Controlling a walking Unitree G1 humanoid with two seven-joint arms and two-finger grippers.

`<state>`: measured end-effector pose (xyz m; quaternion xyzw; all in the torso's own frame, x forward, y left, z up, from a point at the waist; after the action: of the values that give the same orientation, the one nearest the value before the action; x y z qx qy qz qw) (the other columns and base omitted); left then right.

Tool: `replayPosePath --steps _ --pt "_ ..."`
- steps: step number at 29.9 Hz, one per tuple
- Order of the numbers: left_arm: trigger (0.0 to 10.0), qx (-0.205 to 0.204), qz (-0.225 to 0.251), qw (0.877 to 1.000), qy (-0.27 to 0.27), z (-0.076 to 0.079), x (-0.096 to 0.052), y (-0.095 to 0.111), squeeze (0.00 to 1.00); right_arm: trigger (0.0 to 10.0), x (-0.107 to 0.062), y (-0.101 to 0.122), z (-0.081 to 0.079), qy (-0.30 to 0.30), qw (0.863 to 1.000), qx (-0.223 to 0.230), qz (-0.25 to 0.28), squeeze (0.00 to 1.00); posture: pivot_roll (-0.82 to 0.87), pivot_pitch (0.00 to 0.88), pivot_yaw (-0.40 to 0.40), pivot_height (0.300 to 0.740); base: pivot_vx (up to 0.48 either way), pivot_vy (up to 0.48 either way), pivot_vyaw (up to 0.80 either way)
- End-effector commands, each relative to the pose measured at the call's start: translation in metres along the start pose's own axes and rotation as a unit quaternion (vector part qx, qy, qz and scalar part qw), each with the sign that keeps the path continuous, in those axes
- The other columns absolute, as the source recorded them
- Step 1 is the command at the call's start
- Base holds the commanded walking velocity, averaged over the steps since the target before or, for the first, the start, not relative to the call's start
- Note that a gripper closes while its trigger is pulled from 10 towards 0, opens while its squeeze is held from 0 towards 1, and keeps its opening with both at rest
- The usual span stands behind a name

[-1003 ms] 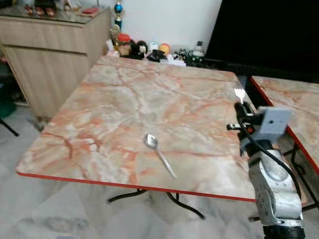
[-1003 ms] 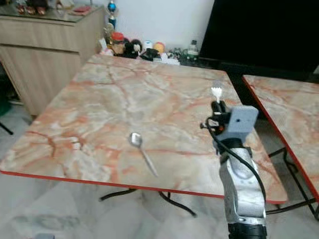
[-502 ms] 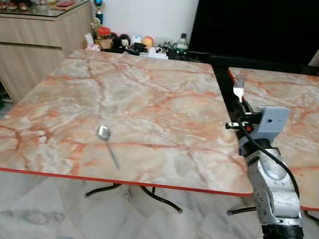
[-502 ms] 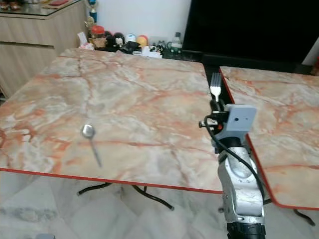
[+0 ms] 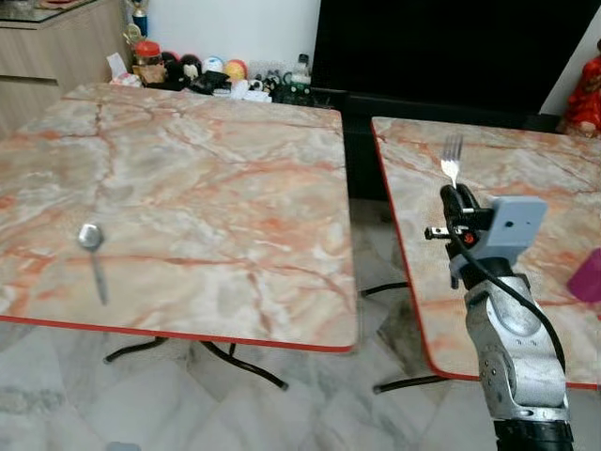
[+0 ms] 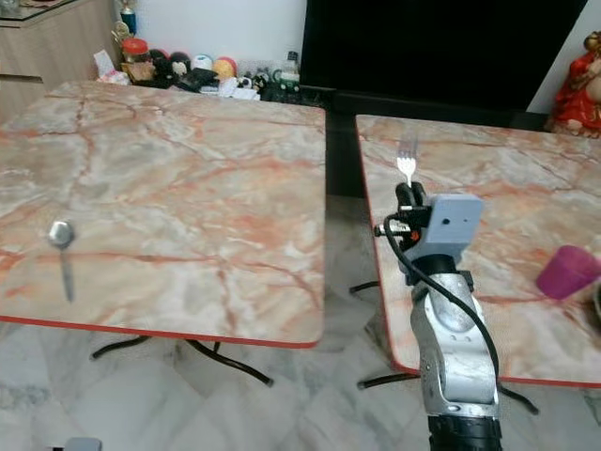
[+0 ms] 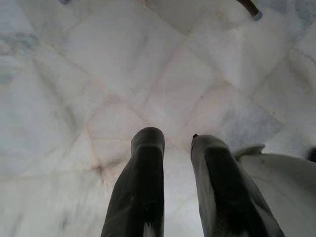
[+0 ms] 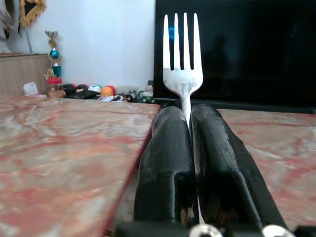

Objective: Setting the table

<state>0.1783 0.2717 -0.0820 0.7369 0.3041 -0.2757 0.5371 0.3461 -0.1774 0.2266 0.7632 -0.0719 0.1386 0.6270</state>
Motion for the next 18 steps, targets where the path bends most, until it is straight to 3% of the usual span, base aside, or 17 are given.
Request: replayPosePath --steps 1,18 --pt "10.0 -0.006 -0.008 1.000 -0.009 0.0090 -0.0010 -0.0059 0.00 10.0 -0.0021 0.0044 0.0076 -0.011 1.000 -0.007 0.008 0.00 0.02 0.093 -0.035 0.740 0.000 -0.480 0.00" --pt "10.0 -0.007 -0.008 1.000 -0.010 0.0093 -0.0013 -0.0064 0.00 10.0 -0.0008 0.0084 0.0076 -0.010 1.000 -0.012 0.016 0.00 0.02 0.096 -0.035 0.740 0.000 -0.480 0.00"
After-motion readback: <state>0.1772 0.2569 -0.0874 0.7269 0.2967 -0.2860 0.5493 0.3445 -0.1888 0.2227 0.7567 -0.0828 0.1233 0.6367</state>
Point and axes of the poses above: a point about 5 cm out from each wrist's last joint towards the gripper, its own x axis pointing out of the wrist towards the gripper, its own y axis along the axis of the wrist's last joint, z = x × y, the point moved 2 cm from there along x, pointing out of the wrist towards the gripper, and after that the axes turned 11 degrees about x, right-handed, at the moved point
